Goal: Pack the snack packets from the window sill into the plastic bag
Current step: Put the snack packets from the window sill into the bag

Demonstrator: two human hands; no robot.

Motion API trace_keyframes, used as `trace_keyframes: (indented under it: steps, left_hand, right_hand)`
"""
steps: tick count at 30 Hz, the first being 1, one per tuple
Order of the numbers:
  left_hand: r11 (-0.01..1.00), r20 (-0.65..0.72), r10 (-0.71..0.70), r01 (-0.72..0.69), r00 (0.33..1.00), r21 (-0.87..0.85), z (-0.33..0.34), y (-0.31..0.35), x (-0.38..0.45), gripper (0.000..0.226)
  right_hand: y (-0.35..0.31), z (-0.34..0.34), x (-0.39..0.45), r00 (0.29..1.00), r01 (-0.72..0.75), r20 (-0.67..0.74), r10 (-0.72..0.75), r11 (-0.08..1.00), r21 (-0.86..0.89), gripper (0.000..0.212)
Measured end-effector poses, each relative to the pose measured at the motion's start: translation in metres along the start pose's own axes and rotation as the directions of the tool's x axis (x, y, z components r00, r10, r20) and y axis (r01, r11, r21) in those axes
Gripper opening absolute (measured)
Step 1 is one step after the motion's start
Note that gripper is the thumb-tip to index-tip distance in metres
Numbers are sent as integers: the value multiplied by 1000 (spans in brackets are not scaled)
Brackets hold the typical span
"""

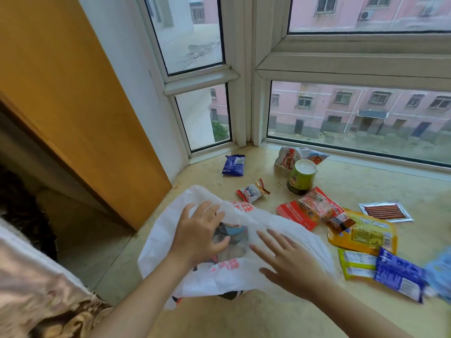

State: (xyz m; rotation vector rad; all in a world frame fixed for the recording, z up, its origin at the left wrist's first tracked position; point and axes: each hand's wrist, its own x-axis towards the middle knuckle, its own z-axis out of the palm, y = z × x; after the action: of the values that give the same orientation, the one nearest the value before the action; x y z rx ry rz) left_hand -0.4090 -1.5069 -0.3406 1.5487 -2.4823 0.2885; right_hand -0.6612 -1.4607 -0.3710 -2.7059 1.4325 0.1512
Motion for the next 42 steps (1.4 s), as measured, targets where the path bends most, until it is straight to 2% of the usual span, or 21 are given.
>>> trace_keyframes:
  steps: [2, 4, 6, 12, 19, 22, 27, 31, 34, 38, 42]
  left_hand:
    - [998, -105, 22, -27, 994, -51, -12, 25, -6, 43]
    - [995, -143, 45, -56, 989, -79, -18, 49, -5, 43]
    - [994, -125, 46, -57, 991, -88, -19, 74, 2, 51]
    - [997, 18, 10, -8, 1000, -78, -8, 152, 39, 63]
    - [988, 70, 80, -70, 994, -135, 41, 219, 77, 69]
    - [982, 173, 97, -65, 980, -178, 63, 244, 96, 82]
    - [988, 382, 33, 28, 923, -152, 108, 269, 144, 99]
    - [990, 522, -46, 108, 852, -90, 151, 266, 181, 98]
    - [990, 579, -80, 134, 811, -50, 174, 260, 205, 101]
    - [996, 612, -81, 85, 787, 23, 195, 250, 222, 112]
    - [990, 637, -101, 140, 764, -10, 211, 242, 228, 112]
  right_hand:
    - [-9, -13, -14, 974, 78, -210, -87, 996, -52, 54]
    - [-6, -24, -27, 952, 53, -297, -73, 996, -74, 52]
    - [6, -25, -40, 943, -26, -332, 8, 998, -49, 52]
    - [61, 5, -86, 910, -267, -319, 266, 963, 41, 60]
    - [108, 63, -132, 880, -424, -226, 419, 905, 27, 62]
    - [124, 88, -141, 863, -473, -176, 473, 880, 44, 61]
    - [147, 124, -145, 855, -505, -129, 502, 863, 11, 60]
    - [160, 148, -137, 847, -516, -144, 511, 857, 4, 60]
    - [170, 165, -129, 858, -496, -158, 489, 868, -6, 60]
    - [183, 186, -121, 875, -470, -145, 463, 883, -13, 62]
    - [190, 201, -121, 891, -435, -153, 428, 901, -9, 62]
